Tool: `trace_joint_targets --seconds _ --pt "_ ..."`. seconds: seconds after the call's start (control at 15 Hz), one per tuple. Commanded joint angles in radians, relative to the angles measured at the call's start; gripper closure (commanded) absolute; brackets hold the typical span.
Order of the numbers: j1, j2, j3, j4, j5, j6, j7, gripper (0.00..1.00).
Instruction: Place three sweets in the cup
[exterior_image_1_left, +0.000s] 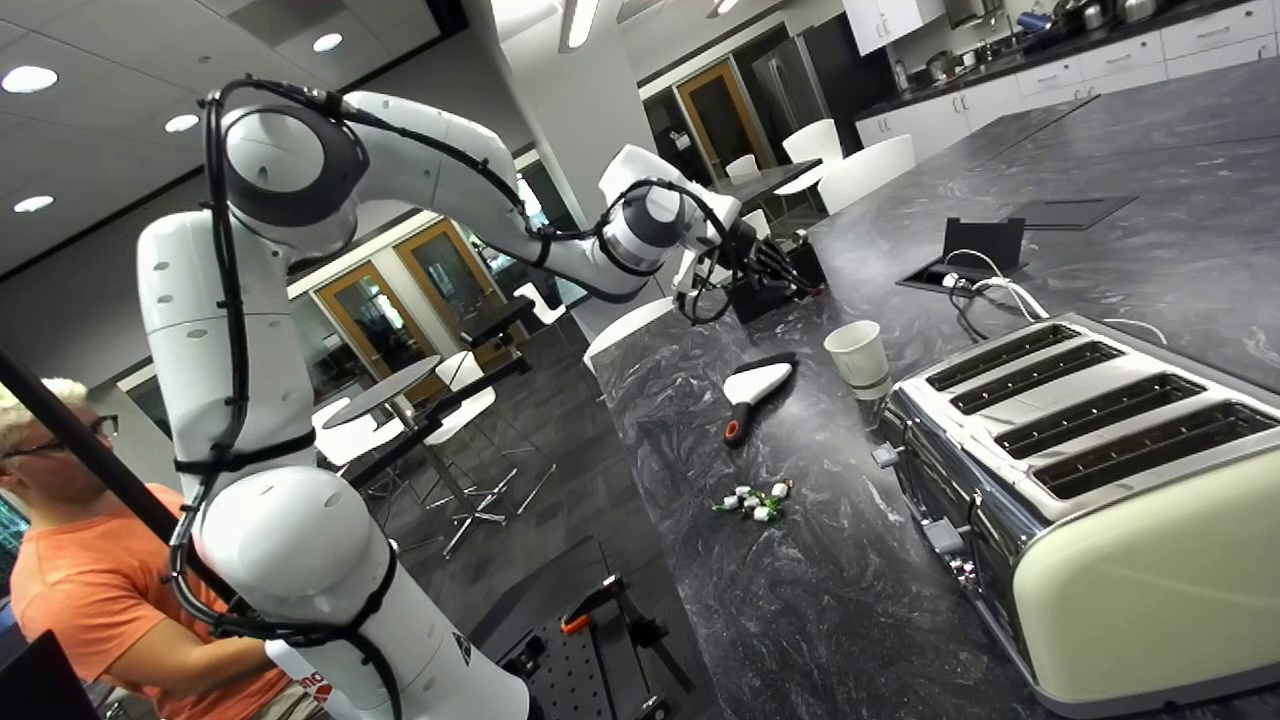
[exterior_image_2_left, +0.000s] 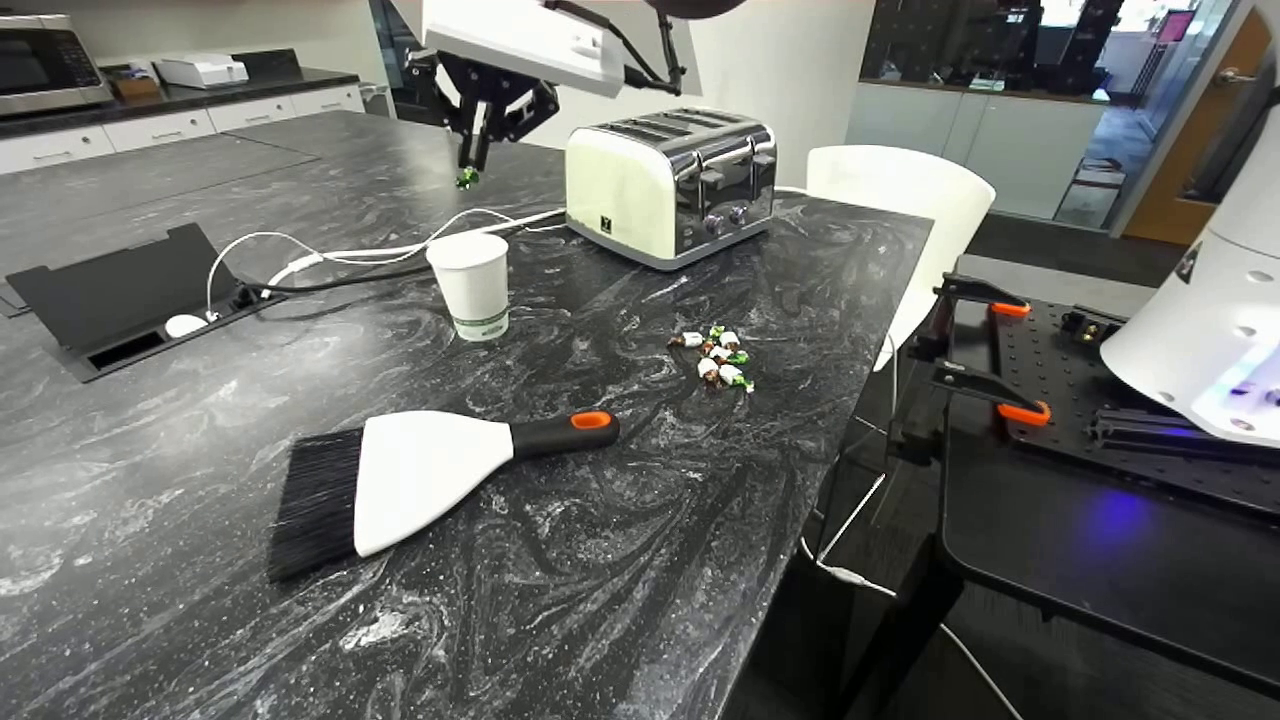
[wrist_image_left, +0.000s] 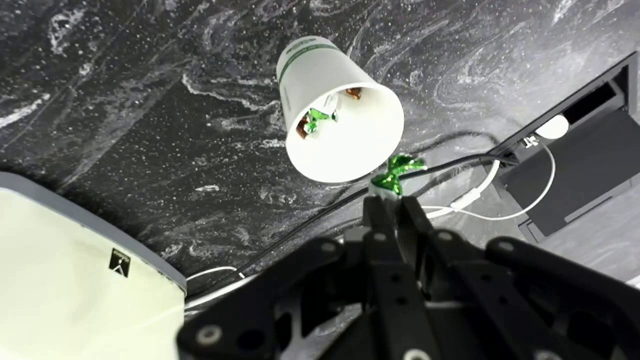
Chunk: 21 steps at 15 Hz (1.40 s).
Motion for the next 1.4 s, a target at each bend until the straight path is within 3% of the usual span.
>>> trace_joint_targets --seconds 0.0,0.33,0.4,0.47,0.67,1.0,1.13,1.33 --pt "-0.092 0.117 0.090 0.136 0.022 -0.083 -0.018 0.97" --pt "-0.177 0.219 0.159 0.239 0.041 -0.138 -0.038 0.97" --pt "-0.187 0.232 0.169 0.252 0.046 -0.140 -0.046 0.64" --pt "-0.194 0.241 0.176 0.262 0.051 -0.141 -0.053 0.63" --pt "-0.211 0.232 0.201 0.255 0.078 -0.114 -0.077 0.42" --pt "-0.166 0.039 0.179 0.056 0.018 -0.047 -0.100 0.03" --pt "-0.157 -0.057 0.167 -0.040 -0.020 -0.080 -0.107 0.00" --pt "-0.219 -0.195 0.223 -0.196 -0.022 -0.137 -0.186 0.00"
